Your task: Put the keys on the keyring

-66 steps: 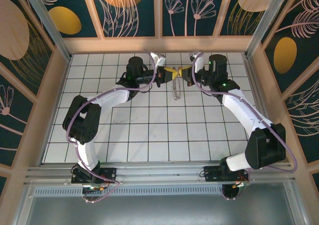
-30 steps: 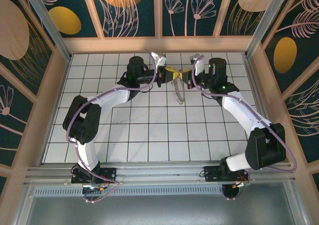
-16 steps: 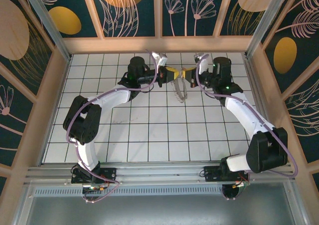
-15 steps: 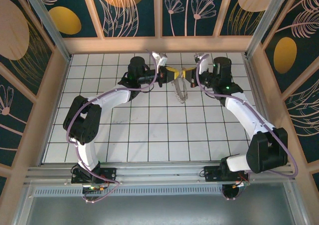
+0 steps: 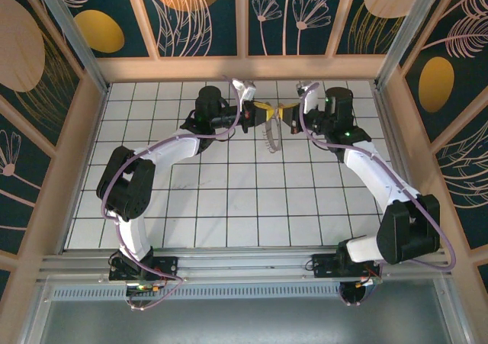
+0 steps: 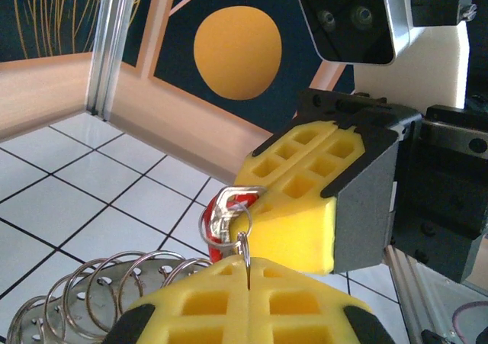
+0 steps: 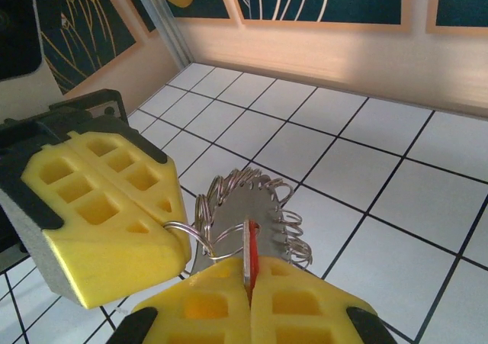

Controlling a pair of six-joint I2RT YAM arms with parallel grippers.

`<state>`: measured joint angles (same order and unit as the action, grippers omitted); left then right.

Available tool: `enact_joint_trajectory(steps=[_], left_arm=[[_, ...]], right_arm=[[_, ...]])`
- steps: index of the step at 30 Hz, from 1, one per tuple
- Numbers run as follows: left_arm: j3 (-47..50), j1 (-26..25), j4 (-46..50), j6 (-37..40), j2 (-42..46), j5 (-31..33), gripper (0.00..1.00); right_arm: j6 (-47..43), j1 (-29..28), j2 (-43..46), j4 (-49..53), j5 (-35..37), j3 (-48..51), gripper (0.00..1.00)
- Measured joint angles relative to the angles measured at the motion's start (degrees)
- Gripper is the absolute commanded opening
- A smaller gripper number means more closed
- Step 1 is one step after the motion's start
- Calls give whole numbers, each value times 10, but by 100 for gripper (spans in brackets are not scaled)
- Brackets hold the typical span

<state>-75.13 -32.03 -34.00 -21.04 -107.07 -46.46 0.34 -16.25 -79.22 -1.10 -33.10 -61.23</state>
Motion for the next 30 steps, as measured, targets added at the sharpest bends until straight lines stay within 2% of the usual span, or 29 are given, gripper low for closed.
enact_joint_trajectory(steps=[14,30], left_arm=[[0,1,2,0,0,0,0],[-3,-3,-3,0,0,2,0]], right_arm=[[0,-9,-16,-1,12,-2,0],[7,18,16,0,-15,5,0]])
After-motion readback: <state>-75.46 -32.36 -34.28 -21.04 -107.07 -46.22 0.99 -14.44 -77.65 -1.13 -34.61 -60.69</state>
